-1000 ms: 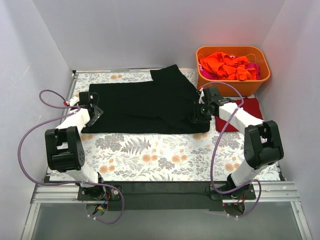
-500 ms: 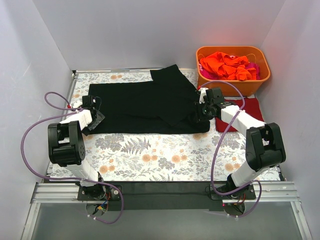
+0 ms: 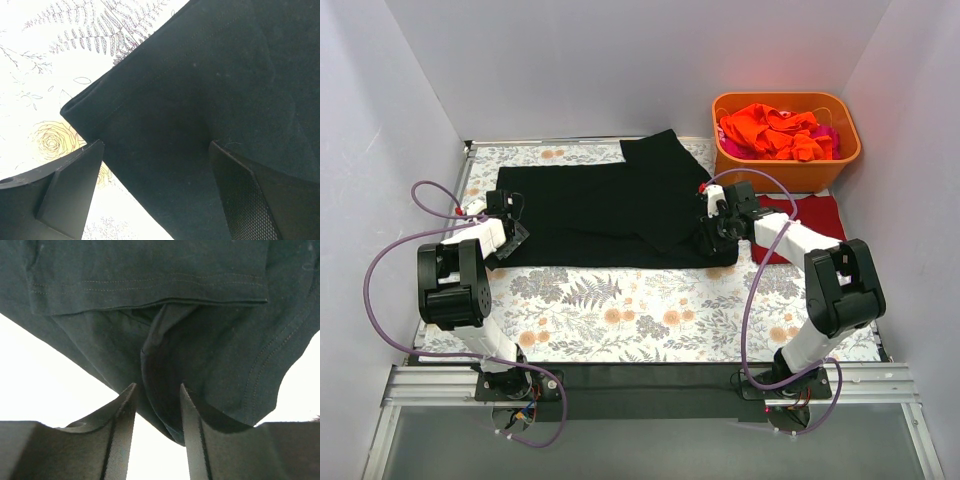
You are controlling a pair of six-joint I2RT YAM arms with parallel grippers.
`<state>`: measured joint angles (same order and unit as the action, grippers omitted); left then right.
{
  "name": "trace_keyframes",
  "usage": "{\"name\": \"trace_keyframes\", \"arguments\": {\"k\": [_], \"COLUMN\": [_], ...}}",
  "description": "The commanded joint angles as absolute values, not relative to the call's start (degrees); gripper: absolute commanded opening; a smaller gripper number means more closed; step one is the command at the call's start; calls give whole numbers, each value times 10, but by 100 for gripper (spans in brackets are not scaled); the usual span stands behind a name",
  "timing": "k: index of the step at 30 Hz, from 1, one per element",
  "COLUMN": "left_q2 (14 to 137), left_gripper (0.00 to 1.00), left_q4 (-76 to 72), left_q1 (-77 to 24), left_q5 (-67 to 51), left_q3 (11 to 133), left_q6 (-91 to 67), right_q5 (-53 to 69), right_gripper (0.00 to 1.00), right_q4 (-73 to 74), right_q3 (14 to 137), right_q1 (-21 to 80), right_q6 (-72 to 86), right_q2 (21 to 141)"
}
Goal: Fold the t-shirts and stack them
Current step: Fold the tshirt
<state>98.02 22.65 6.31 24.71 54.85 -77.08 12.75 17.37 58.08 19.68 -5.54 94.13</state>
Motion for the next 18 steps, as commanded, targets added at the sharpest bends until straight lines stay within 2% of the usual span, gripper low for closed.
{"name": "trace_keyframes", "arguments": {"k": [1,3,8,13,18], "left_q2": [1008,1009,1011,1014,1015], "left_gripper": [80,80,80,80,80], "left_q4": [236,238,240,243,246], "left_q1": [69,69,69,69,69], "left_q5": [248,251,266,271,273], "left_q3": [538,538,534,535,534], "left_q6": [-773,-773,-770,-771,-770], "right_q5": [143,132,73,50,44], "right_gripper": [39,36,14,6,4], "right_q4": [150,151,151,156,161], "right_q3": [595,597,603,608,614], "right_q1": [204,204,199,164,139], "right_q6": [-69,-69,-60,-22,15], "right_q2": [943,948,970,976,979]}}
